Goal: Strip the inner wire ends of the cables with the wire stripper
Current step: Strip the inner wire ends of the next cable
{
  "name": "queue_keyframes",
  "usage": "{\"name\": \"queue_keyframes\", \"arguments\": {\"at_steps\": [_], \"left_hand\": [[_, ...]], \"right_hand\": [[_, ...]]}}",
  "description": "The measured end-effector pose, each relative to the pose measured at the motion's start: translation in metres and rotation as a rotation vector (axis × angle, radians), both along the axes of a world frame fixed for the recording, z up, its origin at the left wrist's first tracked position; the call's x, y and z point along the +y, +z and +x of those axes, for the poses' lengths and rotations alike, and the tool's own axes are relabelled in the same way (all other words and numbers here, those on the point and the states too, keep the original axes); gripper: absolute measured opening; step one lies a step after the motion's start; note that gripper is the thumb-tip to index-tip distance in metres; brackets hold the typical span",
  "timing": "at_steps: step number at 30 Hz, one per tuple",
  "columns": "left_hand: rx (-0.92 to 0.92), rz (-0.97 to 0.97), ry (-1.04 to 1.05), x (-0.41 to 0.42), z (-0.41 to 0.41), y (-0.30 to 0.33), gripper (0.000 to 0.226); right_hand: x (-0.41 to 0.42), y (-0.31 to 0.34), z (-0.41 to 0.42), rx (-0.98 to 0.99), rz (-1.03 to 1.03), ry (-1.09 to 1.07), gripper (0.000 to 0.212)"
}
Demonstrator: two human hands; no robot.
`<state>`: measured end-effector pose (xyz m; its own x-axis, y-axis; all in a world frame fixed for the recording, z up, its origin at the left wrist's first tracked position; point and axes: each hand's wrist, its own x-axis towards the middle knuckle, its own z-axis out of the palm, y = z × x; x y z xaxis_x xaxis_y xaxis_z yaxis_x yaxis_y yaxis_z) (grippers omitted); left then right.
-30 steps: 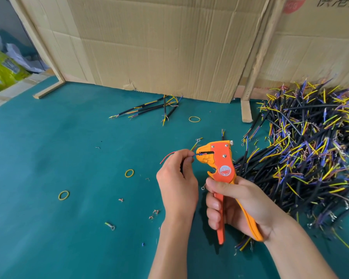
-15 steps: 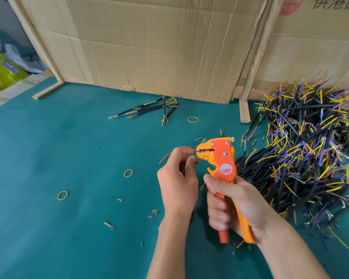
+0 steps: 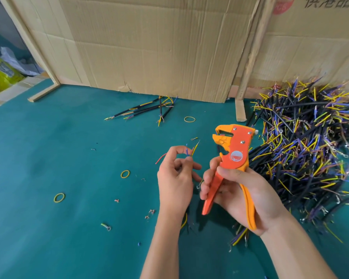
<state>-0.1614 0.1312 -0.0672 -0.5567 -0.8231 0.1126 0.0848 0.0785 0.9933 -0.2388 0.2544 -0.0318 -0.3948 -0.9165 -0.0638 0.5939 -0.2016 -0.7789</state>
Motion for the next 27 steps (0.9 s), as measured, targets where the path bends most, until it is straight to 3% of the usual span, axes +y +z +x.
{"name": "queue_keyframes", "arguments": {"at_steps": [2, 5, 9, 15, 19, 27], "left_hand": [[-0.012, -0.019, -0.038, 0.002, -0.002, 0.0, 0.019], [0.011, -0.035, -0.11, 0.006, -0.003, -0.001, 0.021], [0.048, -0.018, -0.158, 0.008, -0.003, 0.0, 0.019], [0.088, -0.011, -0.045, 0.003, 0.0, 0.002, 0.017], [-0.03, -0.15, 0.124, 0.002, -0.002, -0.002, 0.016], [0.006, -0.098, 0.229, 0.0, -0.002, 0.001, 0.019]], "right_hand": [[-0.002, 0.0, -0.003, 0.05, -0.012, -0.101, 0.036], [-0.003, -0.001, -0.008, 0.082, -0.007, -0.171, 0.059], [-0.002, -0.005, -0.01, 0.094, 0.016, -0.134, 0.057], [-0.003, -0.006, -0.006, 0.054, 0.06, -0.033, 0.052], [-0.002, -0.004, -0.005, 0.022, 0.071, 0.017, 0.051], [-0.004, -0.001, 0.001, 0.021, 0.07, 0.089, 0.06]]}}
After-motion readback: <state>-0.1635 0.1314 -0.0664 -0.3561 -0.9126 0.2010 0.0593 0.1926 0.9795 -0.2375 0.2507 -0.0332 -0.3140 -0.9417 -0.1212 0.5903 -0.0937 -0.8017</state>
